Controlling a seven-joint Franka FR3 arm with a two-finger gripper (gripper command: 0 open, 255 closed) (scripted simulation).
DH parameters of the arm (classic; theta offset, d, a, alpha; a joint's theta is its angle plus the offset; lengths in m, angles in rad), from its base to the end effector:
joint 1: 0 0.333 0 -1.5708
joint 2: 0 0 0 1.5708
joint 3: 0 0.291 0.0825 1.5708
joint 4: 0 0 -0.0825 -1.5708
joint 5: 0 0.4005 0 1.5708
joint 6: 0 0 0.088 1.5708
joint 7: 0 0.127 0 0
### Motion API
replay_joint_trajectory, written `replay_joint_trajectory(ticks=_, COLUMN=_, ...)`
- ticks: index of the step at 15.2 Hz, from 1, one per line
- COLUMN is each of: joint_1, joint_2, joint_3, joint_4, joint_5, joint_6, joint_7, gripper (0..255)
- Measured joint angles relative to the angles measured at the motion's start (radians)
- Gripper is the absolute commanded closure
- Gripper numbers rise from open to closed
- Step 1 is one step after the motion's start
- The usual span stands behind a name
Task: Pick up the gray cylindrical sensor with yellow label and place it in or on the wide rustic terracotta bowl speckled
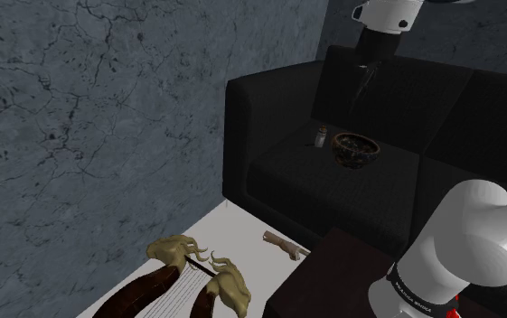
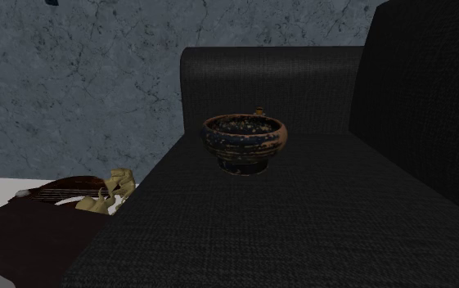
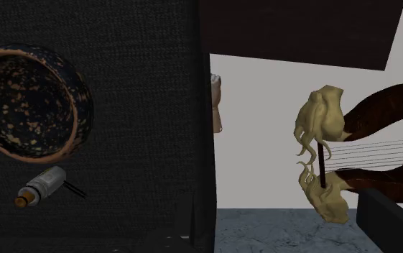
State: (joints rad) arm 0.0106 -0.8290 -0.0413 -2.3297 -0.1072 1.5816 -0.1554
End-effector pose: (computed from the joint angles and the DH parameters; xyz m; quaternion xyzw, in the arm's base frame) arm 0.3326 -0.0268 0.5814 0.9962 0.0667 0.0367 0.0417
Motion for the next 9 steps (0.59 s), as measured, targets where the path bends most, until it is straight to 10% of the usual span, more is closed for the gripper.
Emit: replay_joint_trajectory(ticks=9, joint_1=-0.028, joint_2=0.093, joint_3=-0.156, joint_4=-0.058, joint_5=-0.064, joint_6=0.185, joint_7=-0.141, gripper=0)
